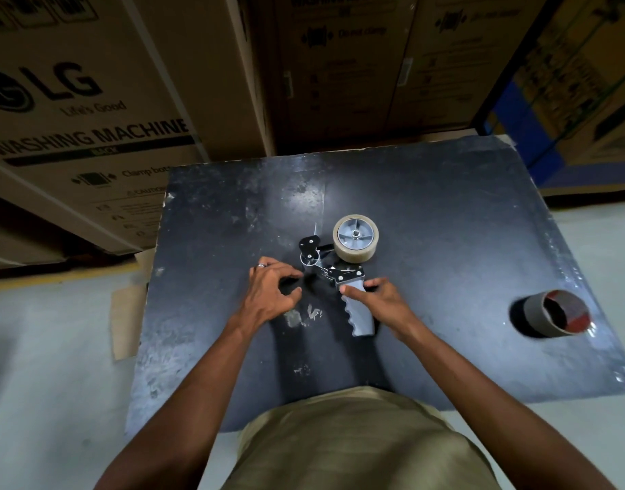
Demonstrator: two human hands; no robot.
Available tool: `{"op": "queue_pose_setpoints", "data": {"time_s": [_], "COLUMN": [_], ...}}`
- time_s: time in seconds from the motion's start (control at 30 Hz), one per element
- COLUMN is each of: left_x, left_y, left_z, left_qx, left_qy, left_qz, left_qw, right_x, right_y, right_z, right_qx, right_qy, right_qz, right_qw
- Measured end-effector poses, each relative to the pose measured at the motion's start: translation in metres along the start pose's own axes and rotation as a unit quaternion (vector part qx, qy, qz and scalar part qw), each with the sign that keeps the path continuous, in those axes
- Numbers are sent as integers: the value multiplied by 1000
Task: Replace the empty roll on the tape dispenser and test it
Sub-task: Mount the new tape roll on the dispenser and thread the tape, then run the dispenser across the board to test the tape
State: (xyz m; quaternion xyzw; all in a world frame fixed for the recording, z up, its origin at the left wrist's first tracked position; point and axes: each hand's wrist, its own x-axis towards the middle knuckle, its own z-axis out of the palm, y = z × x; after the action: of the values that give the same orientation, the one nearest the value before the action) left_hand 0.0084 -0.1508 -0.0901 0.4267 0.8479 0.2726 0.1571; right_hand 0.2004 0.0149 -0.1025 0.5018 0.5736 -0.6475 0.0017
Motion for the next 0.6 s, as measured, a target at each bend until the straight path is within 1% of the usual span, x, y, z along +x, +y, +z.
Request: {"op": "queue_pose_setpoints", "data": {"time_s": [0.07, 0.13, 0.23, 0.3, 0.43, 0.6], "left_x": [1, 4, 9, 10, 10, 12], "left_y": [1, 2, 2, 4, 3, 0], "left_z": [1, 3, 5, 6, 6, 4], "left_qx": [3, 4, 8, 11, 11, 17], "left_qy": [6, 16, 21, 22, 30, 23], "left_qz": [-5, -10, -12, -14, -5, 24], "left_qw": [1000, 1000, 1000, 1000, 999, 999], "right_x": [-10, -14, -15, -12, -6, -12], "right_y": [-10, -17, -25, -22, -16, -30], "right_z": [1, -4, -8, -3, 8, 7], "right_qx": [58, 60, 51, 93, 228, 232], "right_qy": [-63, -108, -181, -214, -222, -228], "right_qz": [5, 9, 58, 89, 121, 151], "right_qw": [996, 992, 981, 968, 940, 933]}}
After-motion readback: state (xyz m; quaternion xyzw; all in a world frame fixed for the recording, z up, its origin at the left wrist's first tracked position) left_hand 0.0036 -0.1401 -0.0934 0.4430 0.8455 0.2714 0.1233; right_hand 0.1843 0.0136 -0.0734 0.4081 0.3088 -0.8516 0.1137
